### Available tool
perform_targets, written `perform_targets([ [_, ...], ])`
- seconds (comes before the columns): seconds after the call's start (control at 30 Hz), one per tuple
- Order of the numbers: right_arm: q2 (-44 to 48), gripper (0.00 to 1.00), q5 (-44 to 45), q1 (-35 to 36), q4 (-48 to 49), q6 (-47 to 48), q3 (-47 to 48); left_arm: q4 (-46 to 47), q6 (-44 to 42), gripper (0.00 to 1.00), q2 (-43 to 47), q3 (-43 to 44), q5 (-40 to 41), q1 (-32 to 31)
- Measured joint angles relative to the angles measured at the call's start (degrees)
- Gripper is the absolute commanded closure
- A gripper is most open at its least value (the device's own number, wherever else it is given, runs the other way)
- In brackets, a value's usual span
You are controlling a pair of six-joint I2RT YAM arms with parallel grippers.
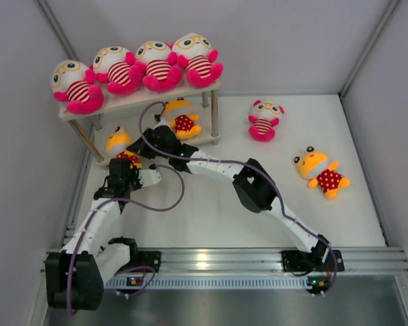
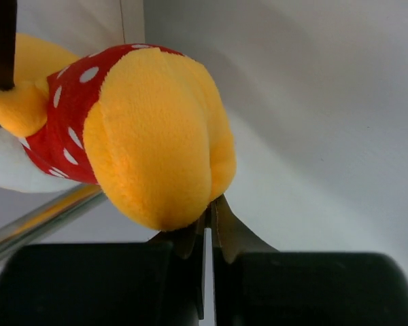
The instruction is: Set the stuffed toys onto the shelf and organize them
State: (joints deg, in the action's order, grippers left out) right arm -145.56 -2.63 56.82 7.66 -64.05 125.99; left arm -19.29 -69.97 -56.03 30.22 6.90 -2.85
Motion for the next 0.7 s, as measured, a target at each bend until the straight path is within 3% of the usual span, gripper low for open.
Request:
perform_targets([
  [0.37, 0.48, 0.91, -1.09, -0.50, 0.39, 2.62, -1.51, 1.27, 0.15, 1.00, -1.14, 1.11, -1.73, 3.52],
  [0.5, 0.55, 0.54, -1.46, -0.87, 0.42, 3.39, -1.51, 1.29, 0.15, 1.00, -1.14, 2.69, -3.52, 6.47],
  [0.7, 2.34, 0.39, -2.03, -1.03, -0.24, 5.29, -3.61, 3.76, 1.11, 1.00, -3.04, 4.72, -4.68, 8.63],
])
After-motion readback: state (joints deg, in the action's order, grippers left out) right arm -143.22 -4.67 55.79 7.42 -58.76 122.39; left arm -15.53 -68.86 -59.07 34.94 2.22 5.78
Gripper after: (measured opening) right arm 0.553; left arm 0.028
